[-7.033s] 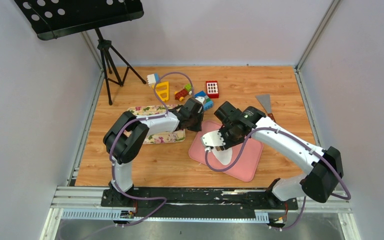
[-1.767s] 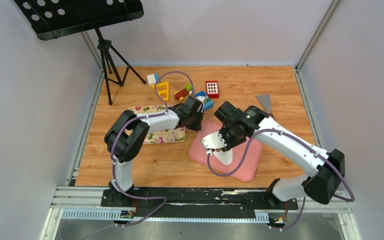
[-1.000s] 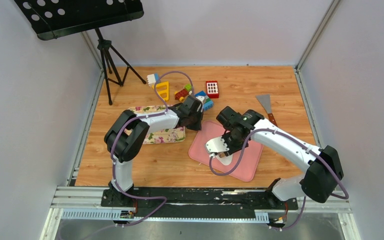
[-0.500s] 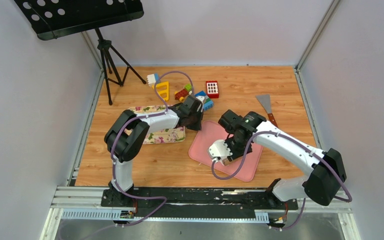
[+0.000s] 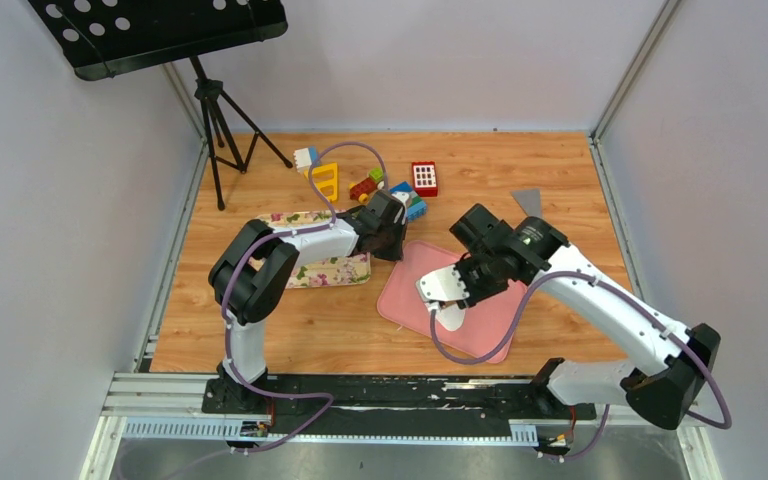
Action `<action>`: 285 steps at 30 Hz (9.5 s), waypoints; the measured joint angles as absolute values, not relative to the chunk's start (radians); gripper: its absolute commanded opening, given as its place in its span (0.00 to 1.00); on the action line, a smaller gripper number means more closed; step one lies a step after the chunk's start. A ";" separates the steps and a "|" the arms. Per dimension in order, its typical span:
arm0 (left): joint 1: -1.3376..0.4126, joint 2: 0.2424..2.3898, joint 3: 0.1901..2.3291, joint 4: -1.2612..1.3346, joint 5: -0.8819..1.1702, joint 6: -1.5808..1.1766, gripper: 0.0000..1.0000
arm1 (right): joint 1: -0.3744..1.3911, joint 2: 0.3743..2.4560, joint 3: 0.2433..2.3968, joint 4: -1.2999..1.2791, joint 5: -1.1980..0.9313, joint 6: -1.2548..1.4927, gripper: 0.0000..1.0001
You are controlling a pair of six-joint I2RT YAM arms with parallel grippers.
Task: Roll out the dumpling wrappers from the dough
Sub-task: Flatten out the dough on the work surface, then place the rolling pin at the center of the board, then pick up the dumpling mold from the center of the board, then press the dumpling wrapper on the work surface.
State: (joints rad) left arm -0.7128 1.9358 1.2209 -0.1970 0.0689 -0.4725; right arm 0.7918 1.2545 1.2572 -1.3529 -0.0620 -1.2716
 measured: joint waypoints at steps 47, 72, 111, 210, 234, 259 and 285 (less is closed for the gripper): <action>-0.635 1.890 1.146 -0.165 0.002 -0.616 0.22 | -0.138 2.106 1.642 -0.737 -1.079 -0.033 0.10; -0.634 1.890 1.147 -0.155 0.041 -0.604 0.38 | -0.202 2.244 1.733 -0.874 -0.887 -0.039 0.67; -0.556 1.895 1.609 -0.320 -0.125 -0.078 0.49 | -0.202 1.442 1.328 -0.879 -0.753 -0.429 0.65; -0.989 1.956 1.570 -0.564 0.077 0.024 0.00 | -0.224 1.401 1.289 -0.832 -0.787 -0.456 0.62; -0.989 2.018 1.570 -0.532 0.065 0.020 0.00 | -0.224 1.398 1.289 -0.832 -0.787 -0.459 0.62; -0.989 2.050 1.570 -0.526 0.058 0.011 0.00 | -0.224 1.398 1.289 -0.832 -0.788 -0.459 0.62; -0.989 2.056 1.570 -0.522 0.055 -0.013 0.10 | -0.224 1.398 1.289 -0.832 -0.795 -0.459 0.62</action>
State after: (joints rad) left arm -0.9886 2.0563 1.5696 -0.5220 0.0547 -0.0128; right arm -0.2241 1.3979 1.2892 -0.8318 -0.7952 -0.4587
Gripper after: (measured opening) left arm 0.074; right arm 0.618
